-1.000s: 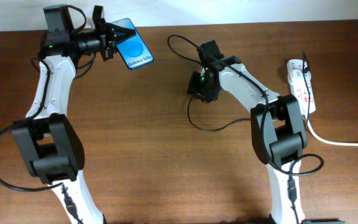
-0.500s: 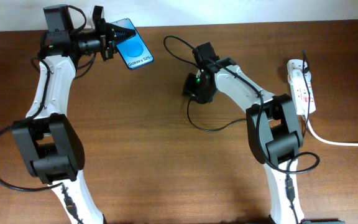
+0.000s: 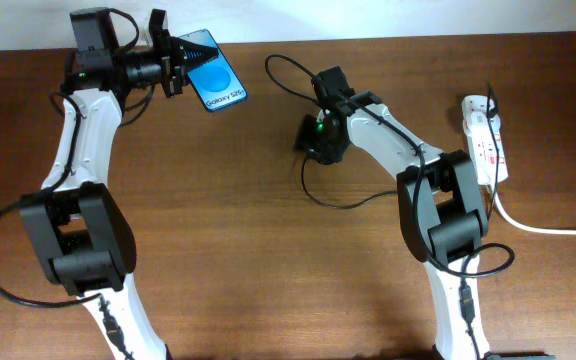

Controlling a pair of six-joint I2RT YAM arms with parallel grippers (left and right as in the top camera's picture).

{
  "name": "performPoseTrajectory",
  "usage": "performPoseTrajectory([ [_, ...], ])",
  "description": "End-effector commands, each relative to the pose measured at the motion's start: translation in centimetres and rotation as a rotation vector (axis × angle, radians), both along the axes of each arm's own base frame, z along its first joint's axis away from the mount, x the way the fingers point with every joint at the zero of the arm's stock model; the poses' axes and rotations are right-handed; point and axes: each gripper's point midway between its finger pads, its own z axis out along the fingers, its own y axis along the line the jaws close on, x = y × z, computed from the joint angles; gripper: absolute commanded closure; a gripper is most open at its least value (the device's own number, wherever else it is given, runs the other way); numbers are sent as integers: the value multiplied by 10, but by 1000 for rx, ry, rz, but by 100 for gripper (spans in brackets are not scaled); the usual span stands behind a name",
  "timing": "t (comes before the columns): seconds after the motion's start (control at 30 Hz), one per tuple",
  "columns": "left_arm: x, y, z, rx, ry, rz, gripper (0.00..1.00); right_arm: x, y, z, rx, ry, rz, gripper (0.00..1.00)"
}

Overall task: Plug charger to phone and switch on socket
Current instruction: 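Lower the right gripper and grasp the black cable near its tip, then lift the cable tip with the right gripper toward the phone's bottom port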

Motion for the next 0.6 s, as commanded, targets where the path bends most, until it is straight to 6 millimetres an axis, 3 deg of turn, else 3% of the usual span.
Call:
performPoseTrajectory([
  [0.0,-5,-4,15,-11,-47,-33,100,-1,-17,-34,-82,37,-33,61],
  [0.03,-5,-4,15,-11,-47,-33,100,-1,-17,-34,-84,37,-34,62],
  [0.07,-5,-4,15,-11,-47,-33,100,-1,-18,-34,-81,39,-36,75],
  [0.1,-5,-4,15,-11,-47,-33,100,-1,-18,-34,-72,44,-33,96],
  [0.17,-5,-4,15,-11,-47,-33,100,-1,-18,-32,-53,42,-13,96],
  [0.23,-5,-4,15,-12,-47,-34,100,3,-10,-20,20,-15,123,96],
  [0.33,-6,-5,16,-17,-47,-42,100,2,1,19,155,-138,354,96],
  [0.37,-8,-6,17,-23,-49,-52,100,-4,6,42,222,-197,455,96],
  [0.47,-17,-16,22,-48,-78,-115,100,-35,15,113,410,-351,696,96],
  [0.57,-19,-17,24,-58,-82,-130,100,-63,16,158,481,-411,793,96],
])
